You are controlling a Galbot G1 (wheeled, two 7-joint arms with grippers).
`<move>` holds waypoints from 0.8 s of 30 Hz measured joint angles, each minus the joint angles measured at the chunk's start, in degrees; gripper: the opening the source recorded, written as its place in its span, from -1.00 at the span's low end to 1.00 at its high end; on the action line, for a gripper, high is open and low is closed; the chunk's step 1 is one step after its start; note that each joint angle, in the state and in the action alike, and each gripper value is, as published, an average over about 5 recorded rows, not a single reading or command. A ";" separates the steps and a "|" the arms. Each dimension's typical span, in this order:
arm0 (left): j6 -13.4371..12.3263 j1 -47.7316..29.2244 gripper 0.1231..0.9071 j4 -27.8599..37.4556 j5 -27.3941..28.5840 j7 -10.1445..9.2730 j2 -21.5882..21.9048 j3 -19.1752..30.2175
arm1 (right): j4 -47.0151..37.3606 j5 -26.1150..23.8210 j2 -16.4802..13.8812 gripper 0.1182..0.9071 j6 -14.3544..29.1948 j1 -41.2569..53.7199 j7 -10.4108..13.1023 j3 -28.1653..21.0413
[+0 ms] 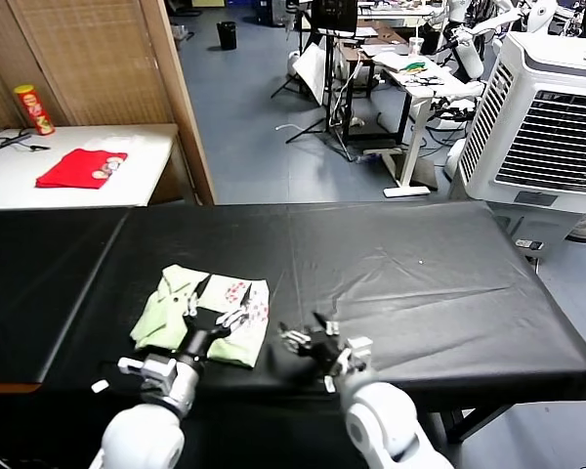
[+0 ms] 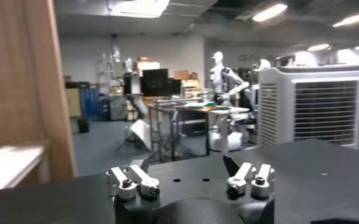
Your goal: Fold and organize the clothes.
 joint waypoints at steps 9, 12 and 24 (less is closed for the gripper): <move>-0.98 3.28 0.72 -1.41 0.00 -1.79 -0.77 -3.43 | -7.47 6.18 3.26 0.50 -0.40 5.52 1.62 -3.29; -1.44 4.42 0.72 -1.84 -0.04 -1.89 -1.14 -4.67 | -9.21 6.72 3.71 0.10 -0.17 6.39 1.47 -3.84; -3.80 9.05 0.72 -2.54 0.25 -2.36 -2.45 -9.15 | -13.65 -5.55 0.61 -0.96 6.50 10.01 -6.61 -2.86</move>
